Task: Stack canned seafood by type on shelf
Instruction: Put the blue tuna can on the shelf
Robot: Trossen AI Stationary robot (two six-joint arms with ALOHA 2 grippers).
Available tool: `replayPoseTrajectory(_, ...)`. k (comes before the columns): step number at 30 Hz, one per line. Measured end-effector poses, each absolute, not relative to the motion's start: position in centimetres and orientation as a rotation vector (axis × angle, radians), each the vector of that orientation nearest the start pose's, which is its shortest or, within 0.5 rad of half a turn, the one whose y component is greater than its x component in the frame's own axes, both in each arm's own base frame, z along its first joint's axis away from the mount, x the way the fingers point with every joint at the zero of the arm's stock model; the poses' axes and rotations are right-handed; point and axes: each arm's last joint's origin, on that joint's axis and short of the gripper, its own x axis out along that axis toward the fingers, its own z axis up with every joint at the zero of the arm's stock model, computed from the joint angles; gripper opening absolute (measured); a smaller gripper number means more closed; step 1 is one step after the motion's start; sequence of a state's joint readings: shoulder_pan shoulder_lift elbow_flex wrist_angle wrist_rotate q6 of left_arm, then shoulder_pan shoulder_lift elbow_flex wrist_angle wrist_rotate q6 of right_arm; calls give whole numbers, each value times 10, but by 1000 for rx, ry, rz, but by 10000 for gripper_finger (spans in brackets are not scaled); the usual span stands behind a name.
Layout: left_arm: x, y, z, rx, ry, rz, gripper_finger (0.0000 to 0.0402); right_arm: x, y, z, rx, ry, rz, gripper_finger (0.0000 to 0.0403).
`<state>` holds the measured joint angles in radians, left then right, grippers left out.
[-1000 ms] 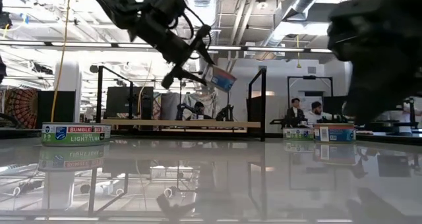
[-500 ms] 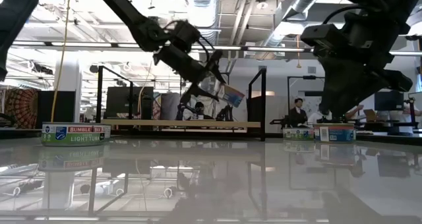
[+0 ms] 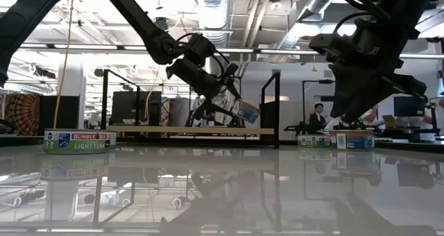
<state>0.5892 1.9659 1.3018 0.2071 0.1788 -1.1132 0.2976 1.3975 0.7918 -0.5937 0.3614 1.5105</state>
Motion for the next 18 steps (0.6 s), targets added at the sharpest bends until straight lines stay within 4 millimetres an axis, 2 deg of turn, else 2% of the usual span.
replayPoseTrajectory(6, 368, 238, 201, -1256, 149, 623, 204, 238, 61, 185, 964, 807, -848, 128)
replayPoseTrajectory(13, 368, 237, 201, -1341, 125, 640, 206, 240, 61, 186, 977, 792, -835, 128)
replayPoseTrajectory(18, 368, 237, 200, -1317, 134, 647, 207, 240, 62, 186, 983, 788, -829, 128)
